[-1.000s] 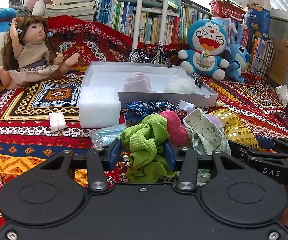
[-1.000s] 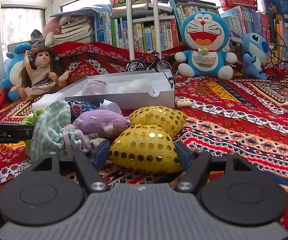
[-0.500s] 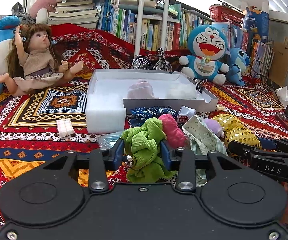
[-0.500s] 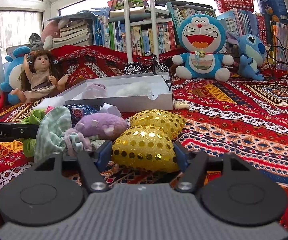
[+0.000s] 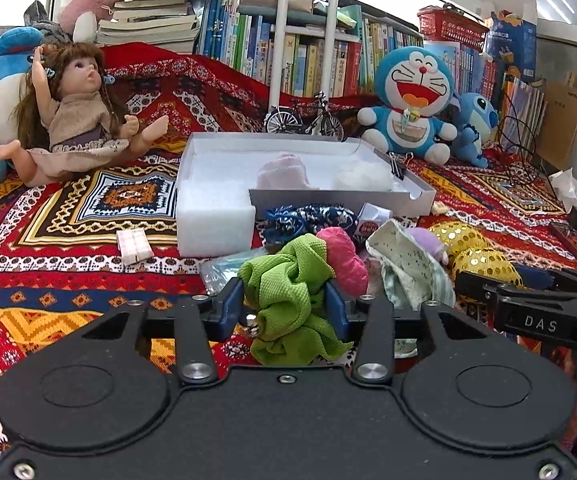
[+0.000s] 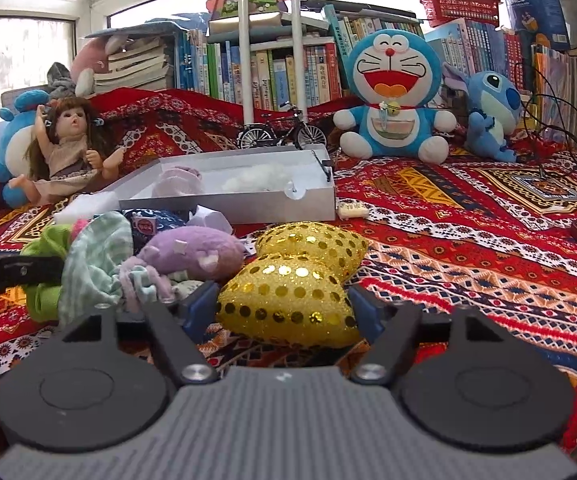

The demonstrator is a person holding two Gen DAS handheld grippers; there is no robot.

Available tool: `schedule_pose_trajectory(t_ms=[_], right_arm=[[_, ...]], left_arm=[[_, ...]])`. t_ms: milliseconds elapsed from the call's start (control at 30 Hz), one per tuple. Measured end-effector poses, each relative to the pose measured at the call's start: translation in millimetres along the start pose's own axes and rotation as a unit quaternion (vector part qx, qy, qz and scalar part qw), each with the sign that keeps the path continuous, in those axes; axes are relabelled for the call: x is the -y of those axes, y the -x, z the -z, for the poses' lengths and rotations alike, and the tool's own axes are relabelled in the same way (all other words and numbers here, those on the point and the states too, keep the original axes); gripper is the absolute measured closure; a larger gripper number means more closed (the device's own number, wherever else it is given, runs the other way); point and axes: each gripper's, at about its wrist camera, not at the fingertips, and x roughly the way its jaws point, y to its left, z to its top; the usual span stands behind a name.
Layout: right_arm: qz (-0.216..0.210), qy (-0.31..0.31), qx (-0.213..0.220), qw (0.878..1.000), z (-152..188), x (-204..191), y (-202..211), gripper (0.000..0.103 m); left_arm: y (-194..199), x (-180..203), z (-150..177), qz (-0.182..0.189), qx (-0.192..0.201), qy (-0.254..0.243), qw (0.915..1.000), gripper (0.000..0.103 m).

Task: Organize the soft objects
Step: 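Grasp the green mesh scrunchie with the left tool while the right tool grasps a gold sequined pillow, then carry the green scrunchie and gold pillow into the tray and open both tools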

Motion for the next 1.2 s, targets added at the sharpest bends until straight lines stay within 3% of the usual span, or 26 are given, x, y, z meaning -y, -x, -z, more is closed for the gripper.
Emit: schedule_pose_trajectory(t_ms=[333,500,567,733,900,1200], right_arm=[[0.009,0.000,-0.009,1.000,-1.2,-1.9,-12.0,0.019],[0.007,-0.002,-0.016,1.000,-1.9,-1.2,-17.0,0.019],[0.004,0.002,-0.024,1.000,-1.9,-1.5,-19.8,0.019],[0.001,0.002,-0.026,1.000,-3.4,-1.3,-19.2,0.032],[0.003,-0.010,-0.017,1.000,-6.7,0.2,-12.8,0.041],[0.015,-0.006,0.014,1.000,-22.8,4.0,-1.6,0.043]], left_arm=[[-10.8,5.7,8.8,0.006,-0.017,0.002,0.9998,0.046],[-17.9,5.9,12.9,0.014,-0.030,0.010,0.9994,0.046],[-18.8,6.0,14.1,0.015,-0.030,0.012,0.9994,0.048],[-14.3,7.8,12.4,0.013,-0.018,0.006,0.9997,0.067],[-7.1,5.3,5.8,0.007,-0.007,0.010,0.9999,0.071],[6.8,-9.2,-20.3,-0.008,0.025,0.019,0.9995,0.072]])
